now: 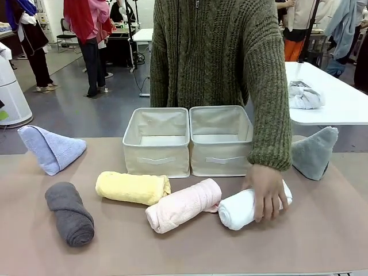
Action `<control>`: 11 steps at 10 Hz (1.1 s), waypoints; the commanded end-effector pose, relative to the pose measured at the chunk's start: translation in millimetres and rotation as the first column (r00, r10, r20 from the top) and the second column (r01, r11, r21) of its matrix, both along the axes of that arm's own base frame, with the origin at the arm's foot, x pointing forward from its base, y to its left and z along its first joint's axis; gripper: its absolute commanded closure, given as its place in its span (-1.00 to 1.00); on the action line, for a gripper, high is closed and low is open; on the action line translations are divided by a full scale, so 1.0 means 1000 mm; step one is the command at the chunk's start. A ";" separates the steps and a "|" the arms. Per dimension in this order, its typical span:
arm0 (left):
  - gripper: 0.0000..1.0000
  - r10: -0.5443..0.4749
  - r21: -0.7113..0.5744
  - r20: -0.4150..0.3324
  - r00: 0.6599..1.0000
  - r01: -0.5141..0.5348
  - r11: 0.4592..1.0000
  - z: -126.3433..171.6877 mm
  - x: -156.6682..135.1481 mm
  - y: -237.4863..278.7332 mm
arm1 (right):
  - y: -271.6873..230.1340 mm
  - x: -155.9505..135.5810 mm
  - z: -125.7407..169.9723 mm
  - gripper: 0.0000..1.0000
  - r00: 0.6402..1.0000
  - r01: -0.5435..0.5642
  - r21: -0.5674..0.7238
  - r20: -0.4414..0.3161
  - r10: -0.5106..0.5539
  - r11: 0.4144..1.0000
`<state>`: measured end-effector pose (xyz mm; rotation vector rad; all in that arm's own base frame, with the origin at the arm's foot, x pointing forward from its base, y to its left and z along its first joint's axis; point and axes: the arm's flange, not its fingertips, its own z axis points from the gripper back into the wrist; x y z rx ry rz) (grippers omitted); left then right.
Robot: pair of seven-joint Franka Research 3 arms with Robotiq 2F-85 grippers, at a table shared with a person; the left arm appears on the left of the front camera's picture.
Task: Sort the towels based on their folding style.
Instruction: Pick up one triangle-folded towel and place it in the left Fabric basket.
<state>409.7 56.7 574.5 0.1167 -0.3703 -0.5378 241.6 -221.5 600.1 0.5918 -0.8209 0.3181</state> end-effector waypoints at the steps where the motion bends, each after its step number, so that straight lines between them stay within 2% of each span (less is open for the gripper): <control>1: -1.00 -0.021 0.009 -0.010 1.000 0.021 1.000 0.002 -0.002 0.001 | -0.001 0.002 -0.002 -1.00 1.000 0.001 0.006 0.014 -0.001 1.000; 3: -1.00 -0.004 -0.005 0.005 1.000 0.004 1.000 0.003 -0.002 0.002 | -0.001 0.002 -0.002 -1.00 1.000 0.001 0.006 0.014 -0.001 1.000; 5: -1.00 0.010 -0.066 -0.007 1.000 -0.011 0.998 -0.023 0.033 0.013 | -0.001 0.002 -0.002 -1.00 1.000 0.001 0.006 0.014 -0.001 1.000; 6: -1.00 0.072 -0.054 0.015 0.997 -0.071 0.996 -0.032 0.047 0.020 | -0.001 0.002 -0.002 -1.00 1.000 0.001 0.006 0.014 -0.001 1.000; 11: -1.00 0.073 -0.083 -0.145 0.987 -0.085 0.993 -0.093 0.113 0.015 | -0.001 0.002 -0.002 -1.00 1.000 0.001 0.006 0.014 -0.001 1.000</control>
